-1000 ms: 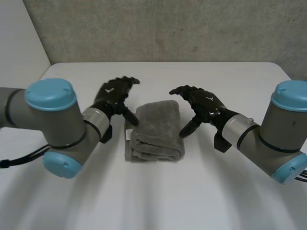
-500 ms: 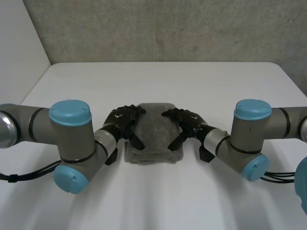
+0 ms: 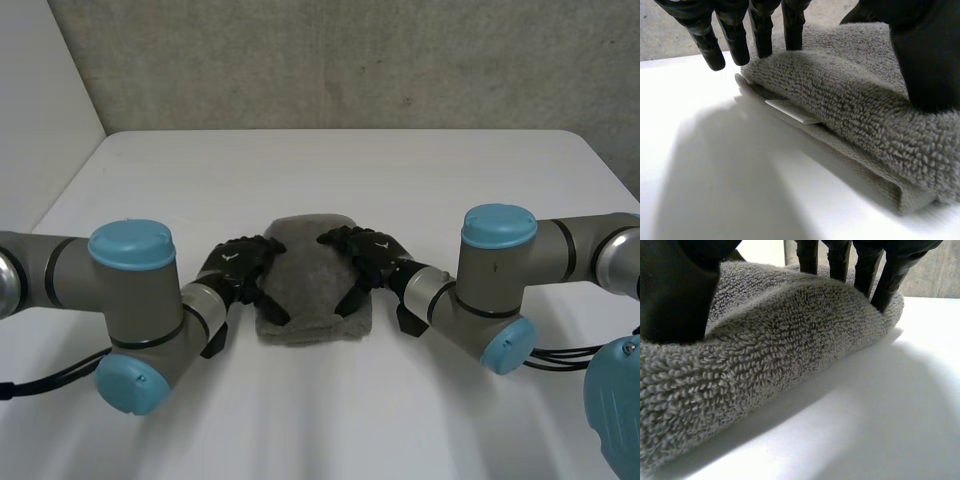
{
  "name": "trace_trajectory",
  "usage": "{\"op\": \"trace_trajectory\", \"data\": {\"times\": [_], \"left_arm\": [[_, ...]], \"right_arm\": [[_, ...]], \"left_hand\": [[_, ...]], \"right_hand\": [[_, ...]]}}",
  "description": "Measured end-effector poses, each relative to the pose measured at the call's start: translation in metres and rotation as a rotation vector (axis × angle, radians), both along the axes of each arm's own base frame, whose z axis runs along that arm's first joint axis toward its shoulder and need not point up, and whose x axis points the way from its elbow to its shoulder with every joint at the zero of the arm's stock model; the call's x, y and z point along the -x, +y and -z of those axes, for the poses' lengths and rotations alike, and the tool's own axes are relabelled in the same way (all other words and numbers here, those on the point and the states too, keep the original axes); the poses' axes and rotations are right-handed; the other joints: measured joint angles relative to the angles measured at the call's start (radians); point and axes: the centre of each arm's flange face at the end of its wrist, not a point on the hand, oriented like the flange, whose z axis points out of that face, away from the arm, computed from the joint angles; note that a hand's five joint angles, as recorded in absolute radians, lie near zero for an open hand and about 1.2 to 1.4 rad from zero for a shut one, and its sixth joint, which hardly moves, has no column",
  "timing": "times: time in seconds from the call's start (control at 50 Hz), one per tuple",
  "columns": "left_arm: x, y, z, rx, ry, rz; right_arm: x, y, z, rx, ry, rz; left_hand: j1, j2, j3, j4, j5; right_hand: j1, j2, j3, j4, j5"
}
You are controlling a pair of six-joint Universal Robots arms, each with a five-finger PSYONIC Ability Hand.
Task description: Fold the towel.
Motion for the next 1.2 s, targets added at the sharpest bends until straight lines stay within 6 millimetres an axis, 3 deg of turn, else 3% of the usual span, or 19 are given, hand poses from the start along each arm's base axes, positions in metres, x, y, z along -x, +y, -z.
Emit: {"op": "trace_trajectory", "data": {"times": [0.12,0.26,0.4,0.6,0.72,0.86,1.2], "left_arm": [[0.0,-0.004,-0.008,0.027,0.003,-0.002],[-0.003,-0.009,-0.038,0.094,0.038,-0.017],[-0.011,-0.011,-0.092,0.208,0.107,-0.041],[-0.023,0.008,-0.18,0.371,0.198,-0.075],[-0.032,0.016,-0.212,0.412,0.211,-0.128],[-0.038,0.019,-0.221,0.367,0.175,-0.172],[-0.038,0.015,-0.21,0.303,0.127,-0.178]], "right_arm": [[0.002,0.002,-0.01,0.029,0.033,-0.014],[0.012,0.005,-0.044,0.101,0.086,-0.022],[0.04,0.006,-0.095,0.206,0.14,0.044],[0.088,0.015,-0.179,0.376,0.118,0.238],[0.111,0.012,-0.207,0.443,0.096,0.336],[0.121,0.008,-0.219,0.461,0.059,0.387],[0.134,0.005,-0.229,0.437,-0.039,0.468]], "left_hand": [[0.0,0.0,0.0,0.0,-0.001],[0.0,0.0,0.0,0.0,-0.001],[0.0,0.0,0.0,0.0,-0.001],[0.0,0.0,0.0,0.0,-0.001],[0.0,0.0,0.0,0.0,-0.001],[0.0,0.0,0.0,0.0,-0.001],[0.0,0.0,0.0,0.0,-0.001]], "right_hand": [[-0.001,0.0,0.0,0.0,0.0],[-0.001,0.0,0.0,0.0,0.0],[-0.001,0.0,0.0,0.0,0.0],[-0.001,0.0,0.0,0.0,0.0],[-0.001,0.0,0.0,0.0,0.0],[-0.001,0.0,0.0,0.0,0.0],[-0.001,0.0,0.0,0.0,0.0]]}}
